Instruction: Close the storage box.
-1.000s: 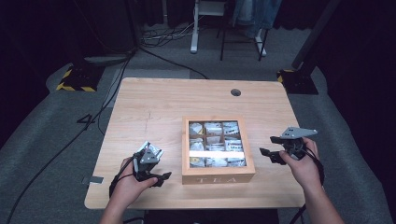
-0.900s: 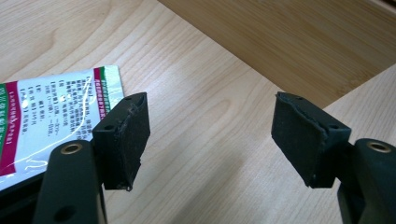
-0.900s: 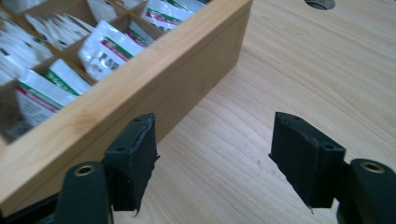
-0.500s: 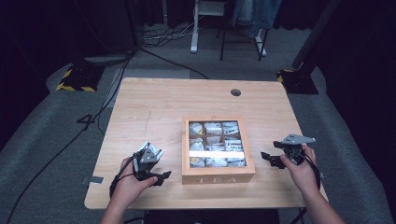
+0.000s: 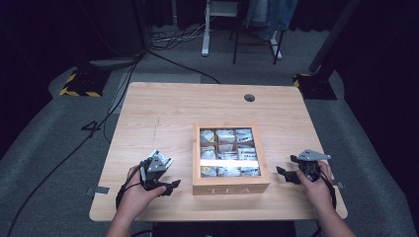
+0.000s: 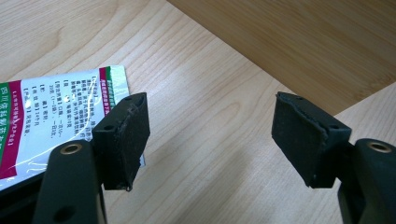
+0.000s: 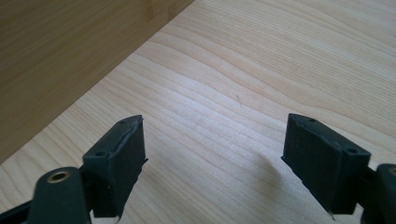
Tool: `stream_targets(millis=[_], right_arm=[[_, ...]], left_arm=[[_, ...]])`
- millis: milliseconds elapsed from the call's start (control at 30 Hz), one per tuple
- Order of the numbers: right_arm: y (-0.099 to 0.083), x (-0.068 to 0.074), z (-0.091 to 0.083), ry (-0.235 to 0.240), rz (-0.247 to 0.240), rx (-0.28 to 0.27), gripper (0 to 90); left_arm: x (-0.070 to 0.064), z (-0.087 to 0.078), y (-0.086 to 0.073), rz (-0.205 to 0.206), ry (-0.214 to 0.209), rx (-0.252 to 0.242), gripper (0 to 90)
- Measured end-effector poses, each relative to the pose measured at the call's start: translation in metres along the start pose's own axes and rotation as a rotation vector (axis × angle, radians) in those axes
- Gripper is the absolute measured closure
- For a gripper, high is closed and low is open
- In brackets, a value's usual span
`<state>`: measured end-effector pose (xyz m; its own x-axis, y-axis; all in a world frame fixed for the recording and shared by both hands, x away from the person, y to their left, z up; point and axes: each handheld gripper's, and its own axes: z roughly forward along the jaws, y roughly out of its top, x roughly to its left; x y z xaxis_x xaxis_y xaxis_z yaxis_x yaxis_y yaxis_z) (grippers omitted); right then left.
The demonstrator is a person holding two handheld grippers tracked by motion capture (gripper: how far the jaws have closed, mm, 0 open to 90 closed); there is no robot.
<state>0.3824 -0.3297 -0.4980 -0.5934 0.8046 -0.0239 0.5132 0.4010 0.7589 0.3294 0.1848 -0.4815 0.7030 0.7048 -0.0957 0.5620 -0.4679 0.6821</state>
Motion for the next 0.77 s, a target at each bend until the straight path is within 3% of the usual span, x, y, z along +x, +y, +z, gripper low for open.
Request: stream_targets(millis=[167, 367, 767], right_arm=[[-0.0032, -0.0035, 0.0036, -0.008, -0.017, 0.029, 17.2], [-0.0041, -0.0089, 0.0049, 0.010, 0.012, 0.036, 15.1], [-0.0040, -0.0092, 0.0053, 0.008, 0.018, 0.039, 14.0]], left_arm=[[0.0008, 0.0012, -0.0004, 0.000, -0.004, 0.003, 28.5], [0.0017, 0.0019, -0.0007, -0.004, -0.007, 0.006, 28.3], [0.0068, -0.0042, -0.0007, -0.059, -0.027, -0.056, 28.2]])
